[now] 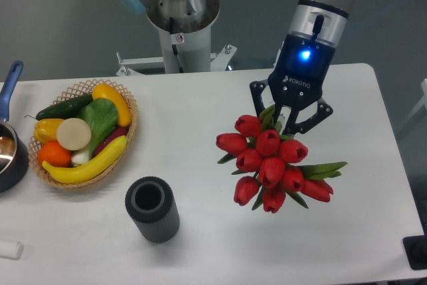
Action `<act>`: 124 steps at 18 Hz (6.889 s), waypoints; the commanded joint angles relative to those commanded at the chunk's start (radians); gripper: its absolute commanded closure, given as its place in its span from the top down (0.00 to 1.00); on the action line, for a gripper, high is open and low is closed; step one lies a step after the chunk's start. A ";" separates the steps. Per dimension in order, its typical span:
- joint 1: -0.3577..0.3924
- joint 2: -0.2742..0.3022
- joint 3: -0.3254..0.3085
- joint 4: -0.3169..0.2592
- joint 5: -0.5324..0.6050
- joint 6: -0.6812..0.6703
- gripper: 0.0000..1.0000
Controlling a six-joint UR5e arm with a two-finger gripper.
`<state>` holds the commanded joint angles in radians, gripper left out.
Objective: Insert the flowers into the vase
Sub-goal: 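Carry the red tulip bunch in the gripper toward the dark grey vase, then tilt the gripper and lower the tulip stems into the vase opening, then push the tulip stems down into the vase and straighten the bunch, then open the gripper to release the tulips in the vase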
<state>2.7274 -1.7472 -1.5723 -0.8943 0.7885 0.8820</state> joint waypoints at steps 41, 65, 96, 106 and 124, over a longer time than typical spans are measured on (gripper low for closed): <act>-0.235 -0.179 -0.032 0.276 -0.635 0.190 0.16; -0.226 -0.268 -0.107 0.273 -0.752 0.189 0.16; -0.189 -0.380 -0.195 0.273 -0.729 0.314 0.19; -0.176 -0.385 -0.195 0.273 -0.729 0.319 0.47; -0.155 -0.273 -0.201 0.273 -0.454 0.336 1.00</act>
<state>2.5725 -2.0204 -1.7733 -0.6213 0.3340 1.2180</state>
